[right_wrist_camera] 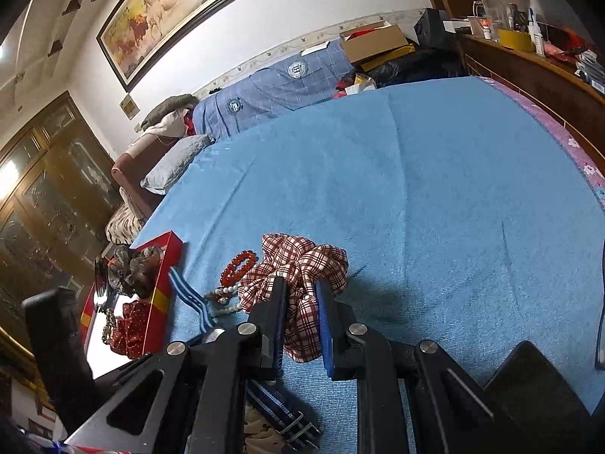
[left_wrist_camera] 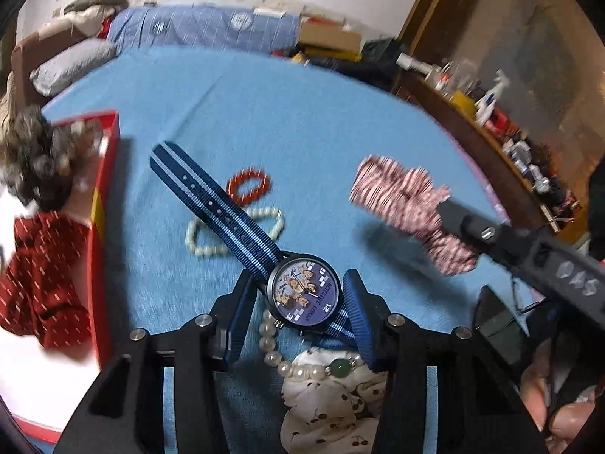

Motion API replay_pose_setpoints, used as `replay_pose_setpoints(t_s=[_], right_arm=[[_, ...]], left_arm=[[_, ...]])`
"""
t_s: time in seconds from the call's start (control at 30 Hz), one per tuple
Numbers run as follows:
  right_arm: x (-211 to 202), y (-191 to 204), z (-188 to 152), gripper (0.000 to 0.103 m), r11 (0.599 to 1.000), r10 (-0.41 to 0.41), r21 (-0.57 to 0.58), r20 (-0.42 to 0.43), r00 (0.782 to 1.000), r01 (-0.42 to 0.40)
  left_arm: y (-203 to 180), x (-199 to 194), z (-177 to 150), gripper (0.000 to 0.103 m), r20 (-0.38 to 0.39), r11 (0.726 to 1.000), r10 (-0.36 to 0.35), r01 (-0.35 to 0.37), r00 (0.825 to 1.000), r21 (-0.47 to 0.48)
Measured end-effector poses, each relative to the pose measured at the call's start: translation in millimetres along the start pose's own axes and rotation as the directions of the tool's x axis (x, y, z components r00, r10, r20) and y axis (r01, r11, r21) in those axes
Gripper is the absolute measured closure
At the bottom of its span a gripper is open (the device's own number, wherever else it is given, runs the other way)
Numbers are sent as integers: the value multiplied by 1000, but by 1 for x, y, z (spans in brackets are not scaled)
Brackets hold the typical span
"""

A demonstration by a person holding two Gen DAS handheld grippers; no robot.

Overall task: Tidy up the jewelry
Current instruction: 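Grasp the blue striped watch by its face with the left tool and lift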

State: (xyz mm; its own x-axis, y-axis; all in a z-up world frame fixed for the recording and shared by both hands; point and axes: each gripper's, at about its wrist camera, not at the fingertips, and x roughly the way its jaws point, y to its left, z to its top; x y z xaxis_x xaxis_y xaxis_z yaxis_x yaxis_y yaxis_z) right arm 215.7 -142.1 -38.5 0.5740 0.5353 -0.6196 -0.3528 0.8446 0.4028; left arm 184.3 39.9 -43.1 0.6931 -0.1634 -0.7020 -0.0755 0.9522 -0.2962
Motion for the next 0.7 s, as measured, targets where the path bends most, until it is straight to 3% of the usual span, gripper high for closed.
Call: replay_pose_setpoints(t_s=[0.4, 0.7], right_arm=[[1, 8, -3, 86, 1000, -5, -18, 8, 1000, 5], [-4, 14, -6, 86, 999, -1, -42, 37, 999, 2]], left_arm=[[-12, -29, -1, 60, 163, 990, 92, -108, 982, 94], [-10, -38, -4, 60, 191, 990, 83, -102, 978, 93]])
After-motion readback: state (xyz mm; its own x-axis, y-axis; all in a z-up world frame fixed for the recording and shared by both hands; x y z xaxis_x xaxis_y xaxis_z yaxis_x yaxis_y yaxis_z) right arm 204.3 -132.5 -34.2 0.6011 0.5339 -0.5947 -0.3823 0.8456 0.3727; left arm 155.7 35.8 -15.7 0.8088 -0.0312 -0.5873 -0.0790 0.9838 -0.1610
